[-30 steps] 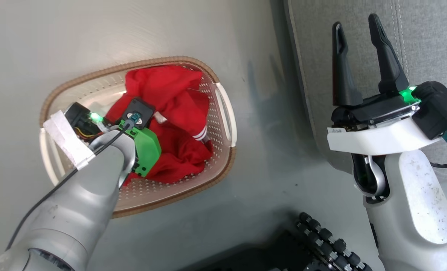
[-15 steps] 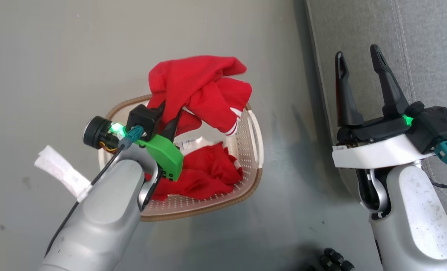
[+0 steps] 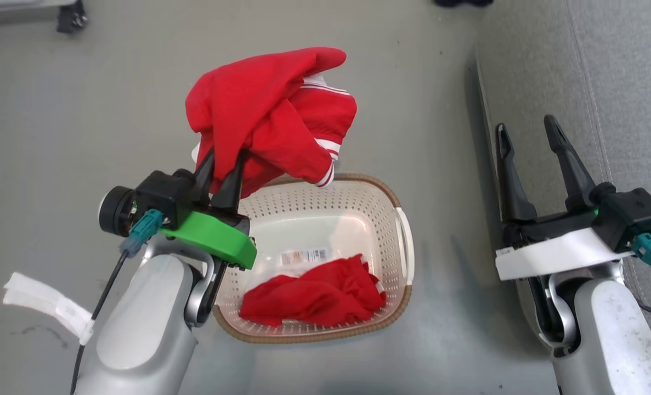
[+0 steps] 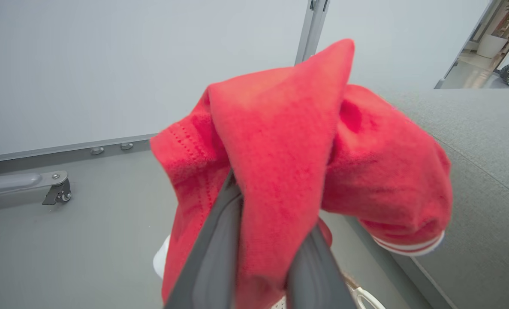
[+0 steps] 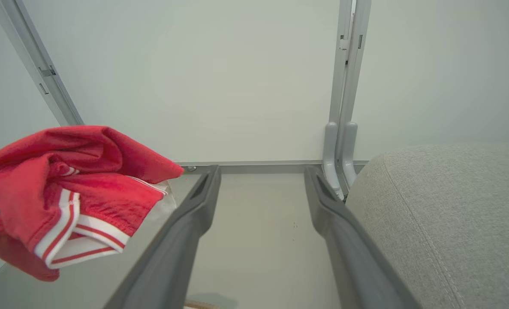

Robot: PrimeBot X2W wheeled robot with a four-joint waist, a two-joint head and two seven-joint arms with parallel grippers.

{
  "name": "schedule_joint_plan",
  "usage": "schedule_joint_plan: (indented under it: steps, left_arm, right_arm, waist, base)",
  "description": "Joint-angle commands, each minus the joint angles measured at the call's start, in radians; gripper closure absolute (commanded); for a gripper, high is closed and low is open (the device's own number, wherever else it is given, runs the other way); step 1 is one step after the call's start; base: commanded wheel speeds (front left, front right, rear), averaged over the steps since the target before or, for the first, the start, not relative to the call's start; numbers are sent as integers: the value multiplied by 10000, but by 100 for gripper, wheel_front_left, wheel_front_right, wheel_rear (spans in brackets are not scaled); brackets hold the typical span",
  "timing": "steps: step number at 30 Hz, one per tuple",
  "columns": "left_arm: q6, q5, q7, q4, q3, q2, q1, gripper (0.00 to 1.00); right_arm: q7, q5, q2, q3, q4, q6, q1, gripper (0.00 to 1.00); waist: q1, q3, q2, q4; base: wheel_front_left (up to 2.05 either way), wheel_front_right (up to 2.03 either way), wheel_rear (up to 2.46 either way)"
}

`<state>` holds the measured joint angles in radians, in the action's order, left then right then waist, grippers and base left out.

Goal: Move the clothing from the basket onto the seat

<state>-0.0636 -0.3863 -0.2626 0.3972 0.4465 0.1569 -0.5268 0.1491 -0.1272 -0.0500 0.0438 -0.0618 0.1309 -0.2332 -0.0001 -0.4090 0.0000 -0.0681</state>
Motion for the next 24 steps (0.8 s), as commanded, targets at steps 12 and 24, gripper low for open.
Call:
schedule_joint_plan:
  steps: [12,24]
  left_arm:
    - [-322,593,-31,-1386,-773,-218,1361,100]
    - [-237,774,-32,-2125,-757,-186,2464,100]
  right_arm:
    - [-588,-98,-83,94,-305,-1,1174,0]
    - [-818,-286,-60,235,-268,-1,2155,0]
  waist:
    - [1,2125,0,573]
    - [1,3285,0,367]
  base:
    - [0,0,0]
    - [0,0,0]
